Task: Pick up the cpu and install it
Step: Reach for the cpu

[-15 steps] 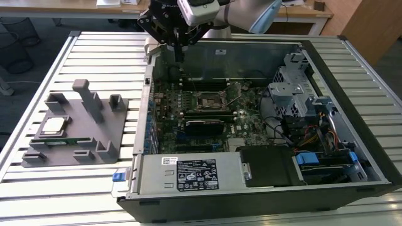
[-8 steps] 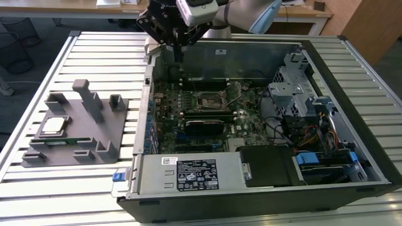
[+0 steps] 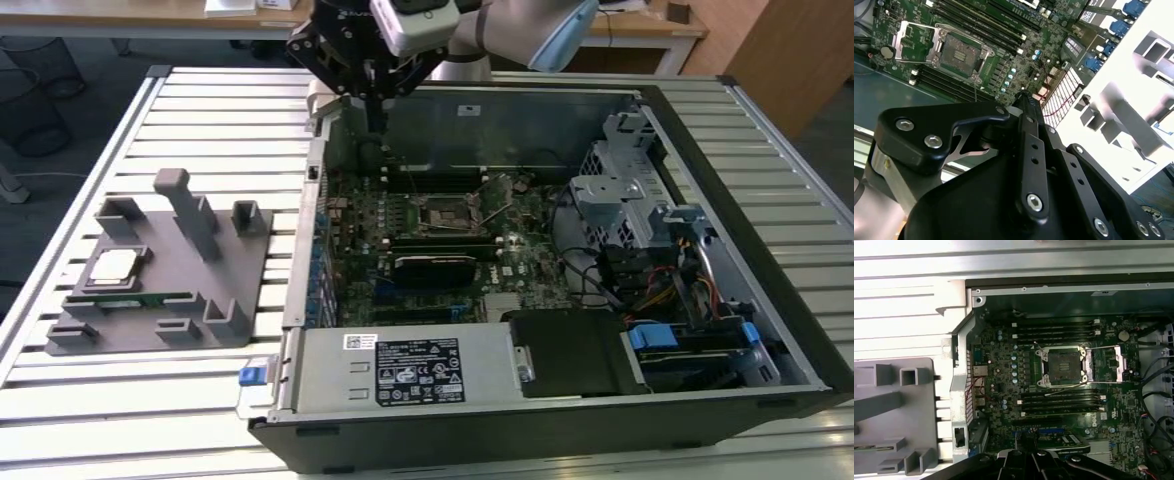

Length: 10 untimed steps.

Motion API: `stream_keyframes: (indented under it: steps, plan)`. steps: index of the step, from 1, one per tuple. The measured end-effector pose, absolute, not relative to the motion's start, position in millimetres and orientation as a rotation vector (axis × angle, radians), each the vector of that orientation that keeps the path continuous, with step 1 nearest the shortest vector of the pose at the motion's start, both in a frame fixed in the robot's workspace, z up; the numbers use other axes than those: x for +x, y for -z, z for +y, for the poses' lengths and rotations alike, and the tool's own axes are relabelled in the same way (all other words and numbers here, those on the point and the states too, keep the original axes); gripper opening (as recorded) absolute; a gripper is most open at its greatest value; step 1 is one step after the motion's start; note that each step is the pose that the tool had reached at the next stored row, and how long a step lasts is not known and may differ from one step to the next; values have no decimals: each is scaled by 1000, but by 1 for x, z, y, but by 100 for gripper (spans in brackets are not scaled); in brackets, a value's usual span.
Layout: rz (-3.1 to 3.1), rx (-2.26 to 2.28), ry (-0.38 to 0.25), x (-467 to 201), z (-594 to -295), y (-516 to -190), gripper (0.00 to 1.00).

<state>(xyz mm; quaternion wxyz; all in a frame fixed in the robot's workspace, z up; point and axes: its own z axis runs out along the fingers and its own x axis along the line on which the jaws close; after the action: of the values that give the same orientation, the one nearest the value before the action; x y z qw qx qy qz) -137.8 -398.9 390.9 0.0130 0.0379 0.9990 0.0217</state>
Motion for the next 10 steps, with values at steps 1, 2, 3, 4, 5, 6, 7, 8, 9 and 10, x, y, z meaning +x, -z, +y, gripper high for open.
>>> stream_keyframes:
  steps: [1, 2, 3, 4, 5, 6, 7, 8, 9, 10]
  plan:
    - [3113, 118, -68, -138, -399, -391, 11]
    - [3113, 118, -68, -138, -399, -391, 11]
    - [3113, 118, -68, -139, -399, -391, 11]
    - [3113, 118, -68, -139, -399, -391, 11]
    - [3113, 118, -68, -139, -399, -391, 11]
    - [3113, 118, -68, -139, -399, -391, 11]
    - [3113, 118, -68, -140, -399, -390, 11]
    - [3113, 118, -68, -140, -399, -390, 11]
    - [3113, 118, -68, -140, -399, -390, 11]
    - [3113, 118, -68, -140, -399, -390, 11]
